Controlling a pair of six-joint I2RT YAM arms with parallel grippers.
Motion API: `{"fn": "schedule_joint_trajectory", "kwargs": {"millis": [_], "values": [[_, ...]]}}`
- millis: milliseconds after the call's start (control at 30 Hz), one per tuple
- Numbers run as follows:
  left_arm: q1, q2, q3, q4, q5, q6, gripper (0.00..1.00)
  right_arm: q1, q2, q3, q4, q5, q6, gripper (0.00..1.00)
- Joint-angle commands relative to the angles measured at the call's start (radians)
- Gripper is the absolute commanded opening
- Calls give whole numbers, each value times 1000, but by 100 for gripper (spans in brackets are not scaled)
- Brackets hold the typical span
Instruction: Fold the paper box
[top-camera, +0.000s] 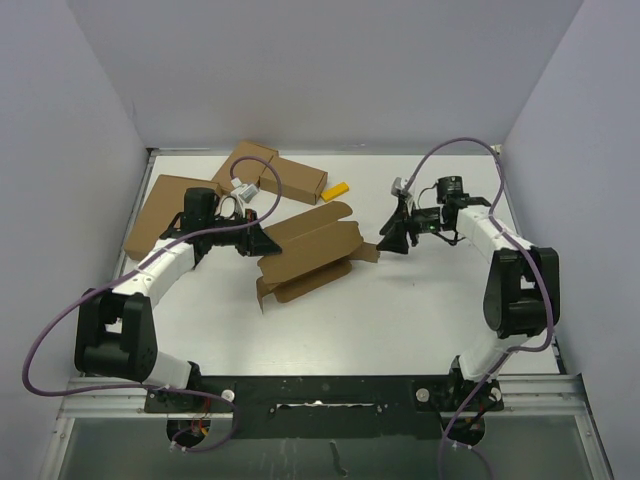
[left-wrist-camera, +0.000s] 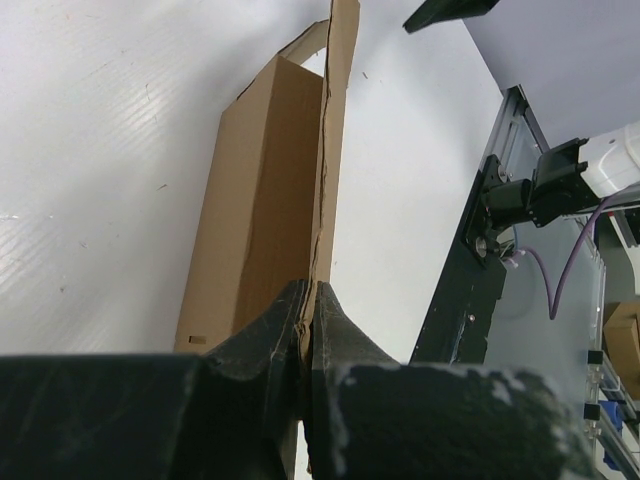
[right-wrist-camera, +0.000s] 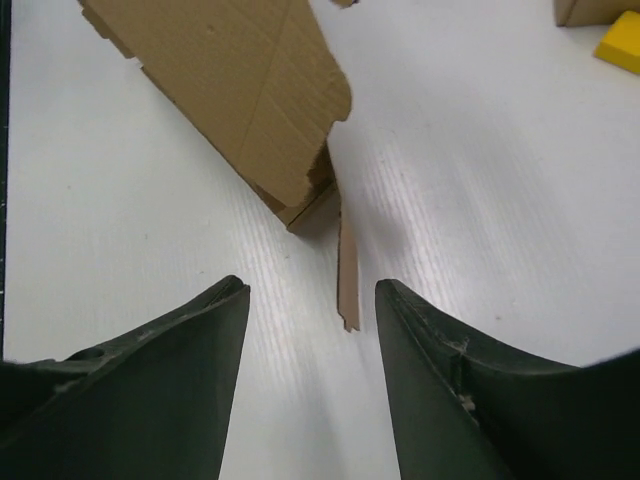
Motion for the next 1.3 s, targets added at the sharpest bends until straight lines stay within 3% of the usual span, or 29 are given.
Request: {"fn": "schedule_joint_trajectory", "kwargs": {"millis": [0, 133, 300, 467, 733, 967, 1267], "values": [[-8, 4, 36, 2, 25, 24, 0, -11, -61, 0, 240, 109, 243, 48], [-12, 4, 37, 3, 23, 27, 0, -2, -25, 17, 346, 286, 374, 18], [-15, 6, 35, 5, 22, 30, 0, 26, 83, 47, 308, 286, 312, 10], [-18, -3, 30, 10, 14, 38, 0, 67, 68, -32, 295, 94, 152, 11], [-17, -13, 13, 35, 14, 44, 0, 134, 33, -88, 259, 39, -42, 18], [-18, -22, 0, 42, 11, 55, 0, 150, -12, -149, 287, 20, -119, 35], [-18, -20, -5, 40, 11, 59, 0, 169, -4, -150, 295, 25, -90, 43]]}}
